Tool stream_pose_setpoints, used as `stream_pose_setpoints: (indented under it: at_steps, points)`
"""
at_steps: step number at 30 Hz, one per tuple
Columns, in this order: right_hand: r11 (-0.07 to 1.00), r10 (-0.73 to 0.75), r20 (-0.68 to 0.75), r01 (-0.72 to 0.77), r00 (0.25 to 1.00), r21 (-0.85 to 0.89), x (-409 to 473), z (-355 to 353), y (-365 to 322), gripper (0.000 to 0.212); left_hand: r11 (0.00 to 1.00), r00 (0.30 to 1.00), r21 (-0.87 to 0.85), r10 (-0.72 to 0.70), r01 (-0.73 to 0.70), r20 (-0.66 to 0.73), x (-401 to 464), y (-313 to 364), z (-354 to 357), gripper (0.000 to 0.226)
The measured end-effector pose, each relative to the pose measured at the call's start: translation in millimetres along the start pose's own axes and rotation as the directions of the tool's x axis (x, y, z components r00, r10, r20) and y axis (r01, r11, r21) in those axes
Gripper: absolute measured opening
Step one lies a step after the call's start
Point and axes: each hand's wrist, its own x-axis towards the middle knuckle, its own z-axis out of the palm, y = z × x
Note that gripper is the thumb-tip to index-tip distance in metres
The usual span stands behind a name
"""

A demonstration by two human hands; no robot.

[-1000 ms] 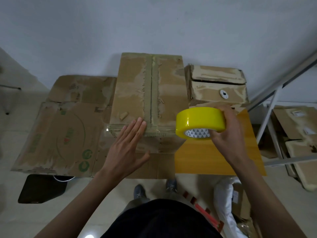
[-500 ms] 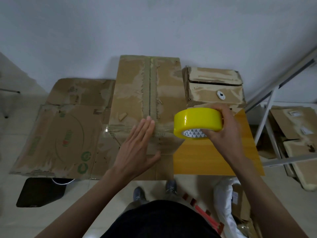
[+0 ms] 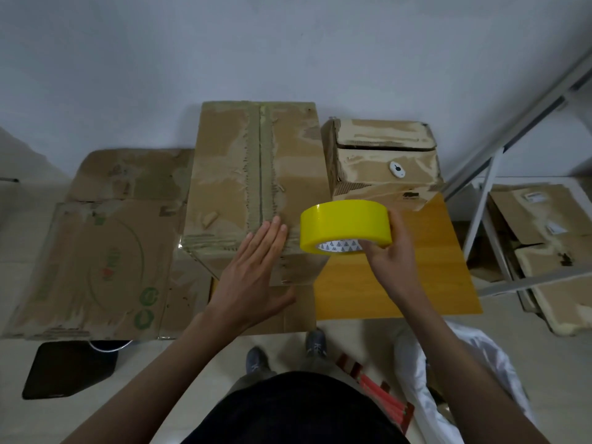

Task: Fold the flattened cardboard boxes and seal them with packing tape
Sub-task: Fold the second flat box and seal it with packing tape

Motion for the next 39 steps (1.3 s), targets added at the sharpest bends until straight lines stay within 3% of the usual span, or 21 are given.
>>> stream_pose_setpoints:
  at_steps: [3,8,12,17,23,29,34,39]
  points:
    - [0.996,-0.049,-0.04,0.046,0.998,-0.077,6,-15,-2,0.06,1.0,1.0,0.005,-0.004,0.004,-0.009,0,0,-1,0.1]
    - [0.986,-0.062,-0.097,0.047,0.993,-0.158,7,-48,13,0.046,0.999,1.0,0.032,-0.013,0.012,0.017,1,3,-2,0.098]
    - [0.97,-0.018,-0.097,-0.007,0.995,-0.245,7,-68,31,0.049,0.998,0.999,0.048,-0.028,0.026,0.027,3,6,-2,0.094]
    - [0.986,0.017,-0.117,-0.036,0.993,-0.162,-1,-60,50,0.042,0.998,0.999,0.052,-0.037,0.035,0.038,2,6,-2,0.096]
    - [0.979,0.191,-0.114,-0.197,0.975,-0.046,-11,-54,81,0.037,0.996,0.997,0.066,-0.061,0.059,0.039,8,18,-6,0.096]
    - [0.919,0.383,-0.084,-0.37,0.92,0.135,-18,-26,100,0.051,0.974,0.99,0.215,-0.095,0.072,0.1,14,31,-6,0.099]
    - [0.858,0.463,-0.058,-0.431,0.884,0.278,-25,-1,125,0.049,0.965,0.99,0.257,-0.087,0.056,0.112,15,28,-2,0.1]
    - [0.854,0.457,-0.002,-0.438,0.889,0.281,-28,-7,132,0.056,0.954,0.977,0.297,-0.094,0.034,0.19,19,36,-9,0.099]
